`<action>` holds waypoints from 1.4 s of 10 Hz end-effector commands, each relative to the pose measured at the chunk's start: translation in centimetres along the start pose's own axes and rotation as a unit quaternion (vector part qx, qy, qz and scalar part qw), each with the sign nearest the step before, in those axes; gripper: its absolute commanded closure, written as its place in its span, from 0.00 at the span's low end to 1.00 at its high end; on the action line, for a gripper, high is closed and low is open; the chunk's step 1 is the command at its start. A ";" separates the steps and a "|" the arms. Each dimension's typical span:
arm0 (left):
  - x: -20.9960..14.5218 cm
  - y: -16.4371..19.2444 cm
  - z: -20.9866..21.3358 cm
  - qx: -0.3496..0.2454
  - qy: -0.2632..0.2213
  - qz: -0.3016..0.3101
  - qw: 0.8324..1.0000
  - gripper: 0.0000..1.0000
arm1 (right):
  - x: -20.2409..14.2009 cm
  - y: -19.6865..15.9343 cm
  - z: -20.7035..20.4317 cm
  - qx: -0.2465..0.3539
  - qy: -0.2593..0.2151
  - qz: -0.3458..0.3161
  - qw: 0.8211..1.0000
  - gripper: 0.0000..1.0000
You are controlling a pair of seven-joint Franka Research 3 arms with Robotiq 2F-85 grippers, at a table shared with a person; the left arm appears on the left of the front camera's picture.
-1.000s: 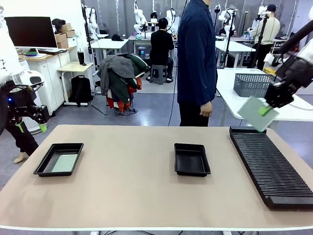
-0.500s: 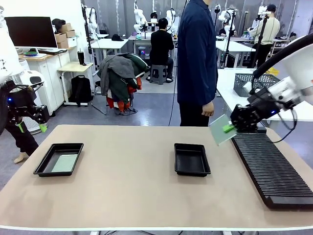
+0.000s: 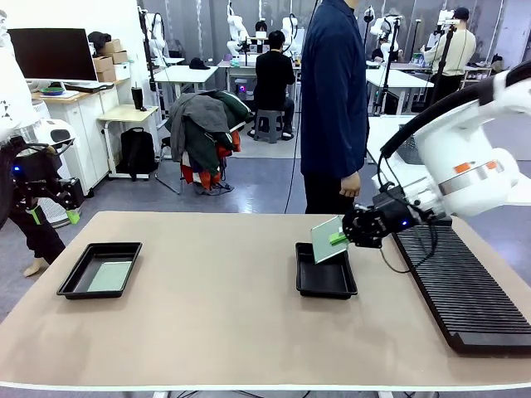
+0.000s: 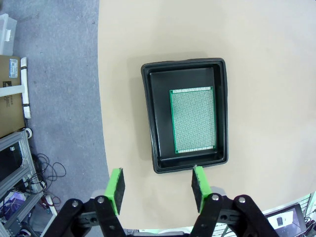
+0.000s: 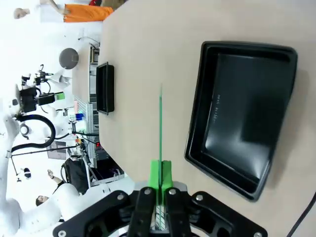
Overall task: Inspect and transfer BCBs to ESD trays.
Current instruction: Pick up the Blank PCB from the PCB Rack and place it in the right ESD tray.
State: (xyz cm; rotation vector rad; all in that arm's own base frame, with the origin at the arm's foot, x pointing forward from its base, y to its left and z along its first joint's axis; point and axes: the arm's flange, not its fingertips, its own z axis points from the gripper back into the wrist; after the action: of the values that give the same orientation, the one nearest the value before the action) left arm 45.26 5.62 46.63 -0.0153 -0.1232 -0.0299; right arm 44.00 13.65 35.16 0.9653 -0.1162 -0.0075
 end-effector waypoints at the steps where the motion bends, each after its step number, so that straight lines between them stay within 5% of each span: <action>1: -0.2 0.0 -0.2 0.001 -0.003 0.000 1.000 0.27 | 1.0 -1.1 -2.4 0.001 -0.016 -0.005 1.000 0.97; 9: -0.2 0.0 -0.2 0.001 -0.003 0.000 1.000 0.27 | 1.5 -6.6 -5.4 0.013 -0.014 -0.034 0.999 0.97; 14: -0.2 0.0 -0.2 0.001 -0.003 0.000 1.000 0.27 | 1.6 -6.4 -6.2 -0.015 -0.009 -0.040 0.999 0.97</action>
State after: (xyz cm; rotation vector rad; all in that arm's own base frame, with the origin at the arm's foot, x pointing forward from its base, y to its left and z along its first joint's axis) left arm 45.26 5.62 46.63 -0.0153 -0.1231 -0.0299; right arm 46.43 14.37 26.72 0.9620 -0.0642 -0.0848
